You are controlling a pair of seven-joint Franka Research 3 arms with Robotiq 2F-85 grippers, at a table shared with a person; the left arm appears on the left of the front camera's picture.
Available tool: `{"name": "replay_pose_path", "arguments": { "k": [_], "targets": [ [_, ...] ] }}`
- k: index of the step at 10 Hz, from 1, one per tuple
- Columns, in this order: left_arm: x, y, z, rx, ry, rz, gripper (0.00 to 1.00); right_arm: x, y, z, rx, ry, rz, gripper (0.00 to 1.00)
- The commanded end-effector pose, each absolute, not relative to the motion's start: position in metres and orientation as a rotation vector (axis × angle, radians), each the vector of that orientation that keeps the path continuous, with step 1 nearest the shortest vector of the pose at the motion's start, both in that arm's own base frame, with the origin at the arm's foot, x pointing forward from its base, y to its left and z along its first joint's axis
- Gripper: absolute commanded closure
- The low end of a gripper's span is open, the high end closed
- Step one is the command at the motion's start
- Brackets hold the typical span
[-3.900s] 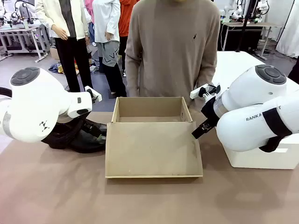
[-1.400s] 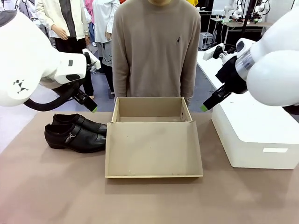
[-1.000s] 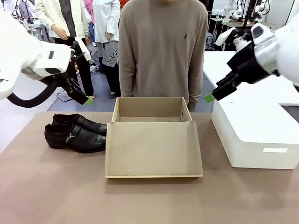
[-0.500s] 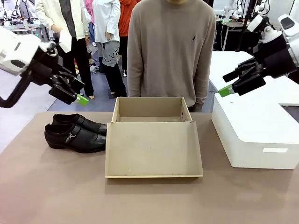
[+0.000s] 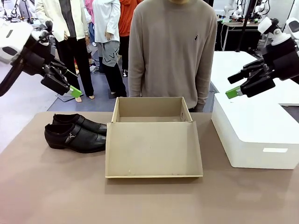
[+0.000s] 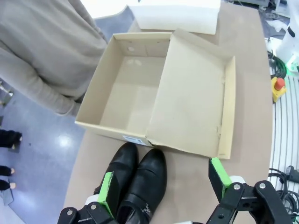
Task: Pack the shoes into the box.
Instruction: Place one shoe of the Shoes into the Shoes Box.
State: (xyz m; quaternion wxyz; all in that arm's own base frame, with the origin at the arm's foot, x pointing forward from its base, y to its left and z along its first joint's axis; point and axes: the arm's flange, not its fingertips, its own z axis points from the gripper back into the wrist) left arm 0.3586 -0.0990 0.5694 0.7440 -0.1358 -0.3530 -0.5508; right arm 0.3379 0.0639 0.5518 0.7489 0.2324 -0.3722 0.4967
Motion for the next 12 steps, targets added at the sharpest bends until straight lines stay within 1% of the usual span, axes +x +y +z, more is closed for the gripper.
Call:
{"name": "replay_pose_path", "arguments": {
  "k": [1, 3, 10, 12],
  "targets": [
    [0.362, -0.097, 0.568, -0.299, -0.763, -1.214, 0.0, 0.332, 0.064, 0.542, 0.521, -0.834, 1.113, 0.0],
    [0.359, -0.099, 0.569, -0.297, -0.773, -1.206, 0.0, 0.337, 0.062, 0.551, 0.511, -0.809, 1.085, 0.0],
    [0.357, -0.101, 0.57, -0.284, -0.764, -1.186, 0.0, 0.337, 0.062, 0.551, 0.511, -0.809, 1.085, 0.0],
    [0.363, -0.097, 0.582, -0.214, -0.683, -1.314, 0.0, 0.337, 0.062, 0.551, 0.511, -0.809, 1.085, 0.0]
  ]
}}
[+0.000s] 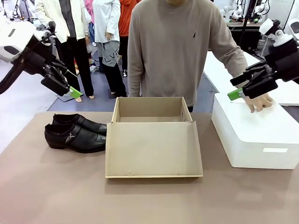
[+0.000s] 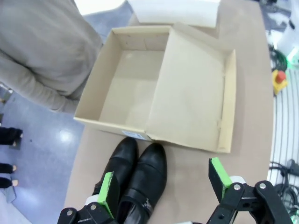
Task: Pack the shoes into the box.
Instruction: Place one shoe of the Shoes into the Shoes Box.
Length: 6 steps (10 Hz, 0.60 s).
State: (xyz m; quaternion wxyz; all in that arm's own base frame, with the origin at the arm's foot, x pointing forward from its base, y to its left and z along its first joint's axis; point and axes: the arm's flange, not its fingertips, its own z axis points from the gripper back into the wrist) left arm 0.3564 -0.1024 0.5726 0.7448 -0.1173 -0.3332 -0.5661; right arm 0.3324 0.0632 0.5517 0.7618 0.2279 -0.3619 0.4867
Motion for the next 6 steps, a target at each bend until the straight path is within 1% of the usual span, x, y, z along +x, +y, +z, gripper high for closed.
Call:
{"name": "replay_pose_path", "arguments": {
  "k": [1, 4, 6],
  "targets": [
    [0.369, -0.095, 0.587, -0.186, -0.612, -1.382, 0.0, 0.337, 0.062, 0.551, 0.511, -0.809, 1.085, 0.0],
    [0.395, -0.093, 0.604, -0.072, -0.436, -1.554, 0.0, 0.337, 0.062, 0.551, 0.511, -0.809, 1.085, 0.0],
    [0.423, -0.089, 0.606, 0.033, -0.308, -1.599, 0.0, 0.337, 0.062, 0.551, 0.511, -0.809, 1.085, 0.0]
  ]
}}
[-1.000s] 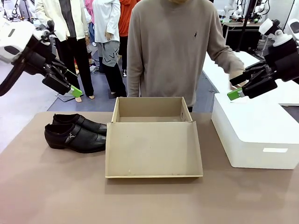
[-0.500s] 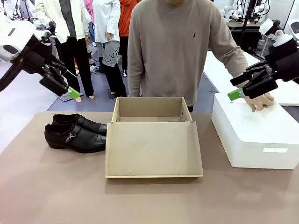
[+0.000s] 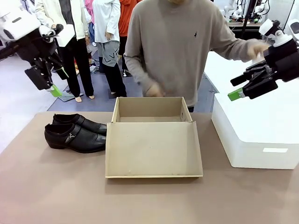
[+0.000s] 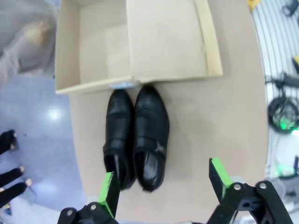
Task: Pack the shoes into the box.
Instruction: Place one shoe of the Shoes into the Shoes Box.
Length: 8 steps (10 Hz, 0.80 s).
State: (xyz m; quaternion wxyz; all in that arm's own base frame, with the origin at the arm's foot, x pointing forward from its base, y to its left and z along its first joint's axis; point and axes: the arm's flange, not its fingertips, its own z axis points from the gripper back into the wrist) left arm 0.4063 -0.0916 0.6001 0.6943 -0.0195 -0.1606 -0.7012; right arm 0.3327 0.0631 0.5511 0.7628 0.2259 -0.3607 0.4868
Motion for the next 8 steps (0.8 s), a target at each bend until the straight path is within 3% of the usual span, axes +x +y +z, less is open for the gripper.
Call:
{"name": "replay_pose_path", "arguments": {
  "k": [1, 8],
  "targets": [
    [0.437, -0.087, 0.602, 0.06, -0.261, -1.586, 0.0, 0.337, 0.062, 0.551, 0.511, -0.809, 1.085, 0.0],
    [0.502, -0.074, 0.546, 0.05, -0.152, -1.463, 0.0, 0.337, 0.062, 0.551, 0.511, -0.809, 1.085, 0.0]
  ]
}}
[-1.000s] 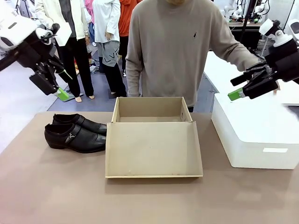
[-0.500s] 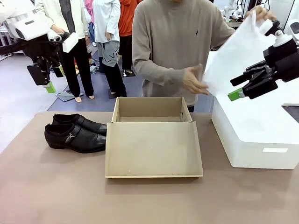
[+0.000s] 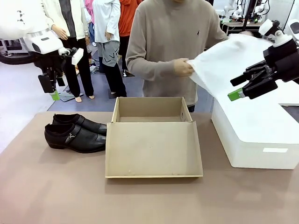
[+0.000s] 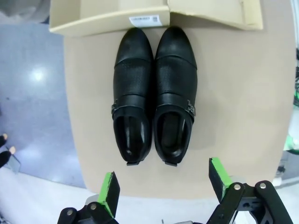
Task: Pack the shoes into the box.
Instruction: Place one shoe of the Shoes into the Shoes Box.
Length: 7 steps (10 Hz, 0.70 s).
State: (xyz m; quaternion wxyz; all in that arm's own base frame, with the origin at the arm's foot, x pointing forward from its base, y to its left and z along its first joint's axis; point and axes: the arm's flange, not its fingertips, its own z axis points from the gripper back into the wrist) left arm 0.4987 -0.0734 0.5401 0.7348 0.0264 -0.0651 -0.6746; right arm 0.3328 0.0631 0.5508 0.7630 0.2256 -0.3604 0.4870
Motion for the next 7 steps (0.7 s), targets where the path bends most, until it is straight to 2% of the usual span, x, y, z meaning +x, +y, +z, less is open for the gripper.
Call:
{"name": "replay_pose_path", "arguments": {
  "k": [1, 7],
  "targets": [
    [0.5014, -0.0724, 0.5457, 0.034, -0.177, -1.478, 0.0, 0.3373, 0.0623, 0.5511, 0.511, -0.809, 1.085, 0.0],
    [0.4997, -0.0758, 0.5377, 0.05, -0.143, -1.482, 0.0, 0.3373, 0.0623, 0.5511, 0.511, -0.809, 1.085, 0.0]
  ]
}}
